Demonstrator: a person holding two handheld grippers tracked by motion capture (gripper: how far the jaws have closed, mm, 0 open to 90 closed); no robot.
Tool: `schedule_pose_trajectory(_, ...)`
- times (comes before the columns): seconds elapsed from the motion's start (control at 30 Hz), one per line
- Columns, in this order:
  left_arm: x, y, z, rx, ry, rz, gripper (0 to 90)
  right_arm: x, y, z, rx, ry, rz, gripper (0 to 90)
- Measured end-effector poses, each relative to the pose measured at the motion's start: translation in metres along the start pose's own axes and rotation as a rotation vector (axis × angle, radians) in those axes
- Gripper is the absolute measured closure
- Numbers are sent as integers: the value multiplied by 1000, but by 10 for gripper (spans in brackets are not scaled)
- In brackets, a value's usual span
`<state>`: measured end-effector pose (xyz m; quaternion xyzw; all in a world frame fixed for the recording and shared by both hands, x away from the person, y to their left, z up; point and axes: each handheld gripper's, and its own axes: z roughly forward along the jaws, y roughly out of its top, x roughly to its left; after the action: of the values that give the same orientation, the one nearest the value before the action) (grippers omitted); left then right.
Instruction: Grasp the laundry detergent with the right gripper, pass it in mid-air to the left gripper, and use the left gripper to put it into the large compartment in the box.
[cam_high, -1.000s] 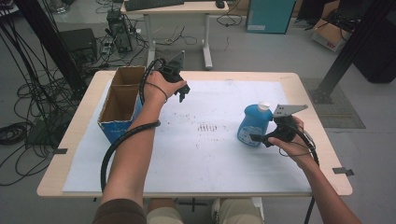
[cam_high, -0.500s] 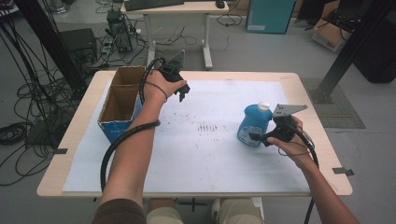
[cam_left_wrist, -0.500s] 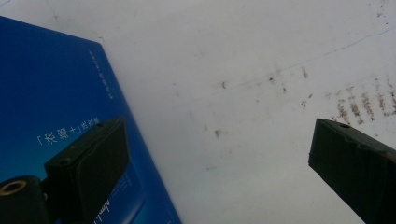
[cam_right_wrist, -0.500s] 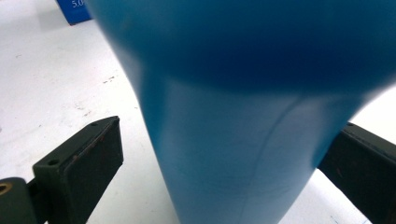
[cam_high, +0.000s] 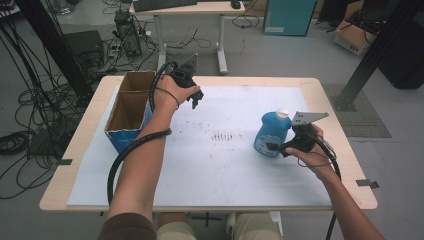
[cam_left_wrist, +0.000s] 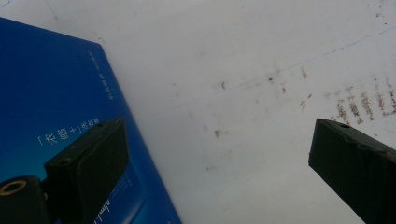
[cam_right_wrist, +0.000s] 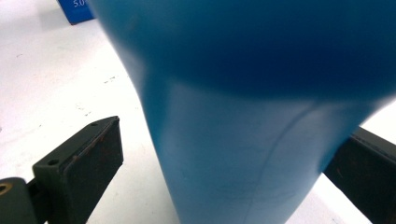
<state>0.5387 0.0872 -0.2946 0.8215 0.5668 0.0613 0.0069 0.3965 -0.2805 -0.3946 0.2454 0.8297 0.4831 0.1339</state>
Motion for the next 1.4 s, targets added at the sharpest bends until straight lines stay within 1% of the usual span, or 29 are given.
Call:
schedule_pose_trajectory(0.13,0,0,0,0,-2,0,57,0,0,0,-1,1,1,18)
schedule_pose_trajectory(0.17,0,0,0,0,-2,0,57,1,0,-1,6,3,12,18)
schedule_pose_trajectory(0.2,0,0,-1,-1,0,-1,57,0,0,0,-1,1,-3,18)
schedule_pose_trajectory(0.27,0,0,-1,-2,-2,1,57,1,0,-1,2,3,7,18)
schedule_pose_trajectory(0.47,-1,1,-1,-5,-1,1,57,0,0,-2,4,2,10,18)
schedule_pose_trajectory(0.5,-1,1,-1,-5,1,2,56,-1,0,-1,-4,0,0,18)
schedule_pose_trajectory(0.93,0,1,-2,-10,-3,-1,57,0,0,0,-6,2,-3,18)
schedule_pose_trajectory(1.0,-1,1,-2,-10,-4,-1,57,1,0,-1,-1,4,4,18)
schedule_pose_trajectory(1.13,0,0,-2,-7,-4,2,56,0,0,-1,-3,1,3,17)
schedule_pose_trajectory(1.17,0,0,-2,-8,-2,1,56,1,0,-1,0,1,9,18)
schedule_pose_trajectory(1.27,0,0,-2,-7,-2,0,57,0,0,0,-8,-1,-5,18)
schedule_pose_trajectory(1.33,0,0,-2,-6,-2,1,57,0,0,0,-8,0,-5,18)
schedule_pose_trajectory(1.37,0,0,-2,-6,-3,-1,56,1,0,0,-5,4,3,18)
schedule_pose_trajectory(1.4,0,0,-2,-5,-3,-1,56,0,0,0,-6,0,-7,18)
